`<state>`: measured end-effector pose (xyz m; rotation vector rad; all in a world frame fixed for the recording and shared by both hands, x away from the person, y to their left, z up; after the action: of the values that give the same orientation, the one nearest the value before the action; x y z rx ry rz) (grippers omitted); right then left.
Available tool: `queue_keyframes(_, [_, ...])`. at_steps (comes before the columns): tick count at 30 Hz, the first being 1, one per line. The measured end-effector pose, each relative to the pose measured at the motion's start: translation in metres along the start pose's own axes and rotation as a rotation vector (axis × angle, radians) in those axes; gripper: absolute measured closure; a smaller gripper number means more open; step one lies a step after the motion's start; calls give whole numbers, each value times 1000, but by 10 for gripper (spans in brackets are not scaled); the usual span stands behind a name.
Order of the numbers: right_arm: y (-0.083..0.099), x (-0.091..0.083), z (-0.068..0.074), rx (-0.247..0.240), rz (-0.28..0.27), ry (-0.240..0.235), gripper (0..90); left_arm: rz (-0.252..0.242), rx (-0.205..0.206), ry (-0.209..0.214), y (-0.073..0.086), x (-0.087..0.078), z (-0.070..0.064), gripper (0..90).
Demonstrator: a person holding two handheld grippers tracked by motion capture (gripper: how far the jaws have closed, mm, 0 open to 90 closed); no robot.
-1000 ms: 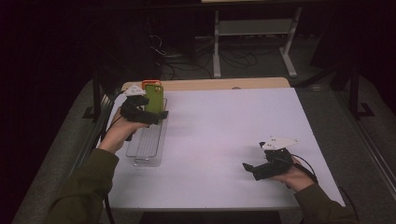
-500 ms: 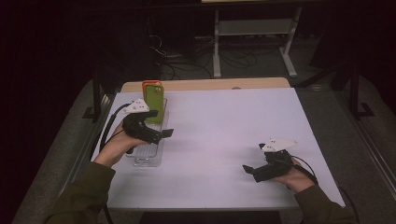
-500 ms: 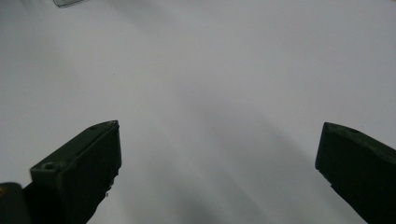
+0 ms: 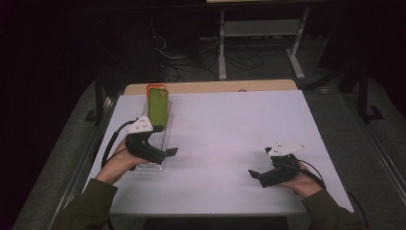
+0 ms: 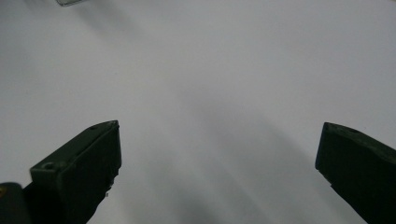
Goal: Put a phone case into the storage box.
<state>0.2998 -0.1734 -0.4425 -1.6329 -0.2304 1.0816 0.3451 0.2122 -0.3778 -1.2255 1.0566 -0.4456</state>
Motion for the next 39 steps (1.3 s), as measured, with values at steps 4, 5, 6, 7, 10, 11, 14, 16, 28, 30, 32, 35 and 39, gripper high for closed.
queue_keyframes(4, [0,0,0,-2,4,0,0,-8,0,2,8,-2,-4,0])
queue_keyframes(5, [0,0,0,-3,4,0,0,-9,-8,1,10,-2,-5,0])
queue_keyframes(6, [0,0,0,-3,3,0,0,-2,-5,2,12,-2,-6,0])
queue_keyframes(7, [0,1,0,-3,4,1,0,-8,-13,4,14,-2,-7,0])
queue_keyframes(10, [0,1,0,-5,3,-2,0,-5,-11,4,20,-4,-10,0])
queue_keyframes(11, [0,1,0,-3,4,-1,0,-2,-8,4,21,-4,-10,0])
queue_keyframes(14, [1,1,0,-4,4,0,0,2,-1,5,27,-6,-13,0])
queue_keyframes(16, [0,0,0,-7,4,1,0,2,-5,4,29,-7,-15,0])
queue_keyframes(28, [0,0,0,-8,2,1,0,5,1,2,42,-9,-16,0])
queue_keyframes(30, [0,0,0,-1,0,1,0,0,-1,3,44,-8,-16,0])
queue_keyframes(32, [0,-1,0,-4,1,2,0,0,-2,2,45,-8,-16,0])
queue_keyframes(35, [0,-1,0,-4,3,2,0,12,-3,5,47,-7,-15,0])
queue_keyframes(39, [0,-1,1,-5,4,2,0,21,4,10,48,-7,-15,0])
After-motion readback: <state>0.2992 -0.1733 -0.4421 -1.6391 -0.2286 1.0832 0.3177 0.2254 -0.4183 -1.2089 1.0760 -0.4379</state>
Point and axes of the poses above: each handheld gripper's, and its own axes: x roughly forward along the jaws, y roughly out of its underside, z roughly to its left, the point moved 3 cm from there along x, roughly forward along the jaws, and after that the axes turned 6 degrees about -z, right-handed, at the moved point
